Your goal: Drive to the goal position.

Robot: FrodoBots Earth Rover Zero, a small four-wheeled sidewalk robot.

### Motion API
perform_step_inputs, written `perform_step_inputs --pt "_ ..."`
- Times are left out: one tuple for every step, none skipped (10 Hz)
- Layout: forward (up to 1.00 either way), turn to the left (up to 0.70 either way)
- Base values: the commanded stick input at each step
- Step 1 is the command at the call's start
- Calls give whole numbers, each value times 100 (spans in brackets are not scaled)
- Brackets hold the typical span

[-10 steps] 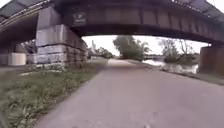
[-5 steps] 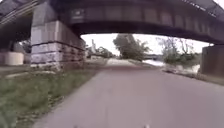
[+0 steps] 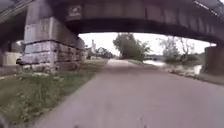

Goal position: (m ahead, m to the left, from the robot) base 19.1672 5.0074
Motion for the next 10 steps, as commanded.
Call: perform_step_inputs --pt "100 0" --pt "100 0" --pt "100 0" --pt "100 0" --pt "100 0" --pt "100 0" --pt "100 0" --pt "100 0" --pt "100 0" --pt "100 0"
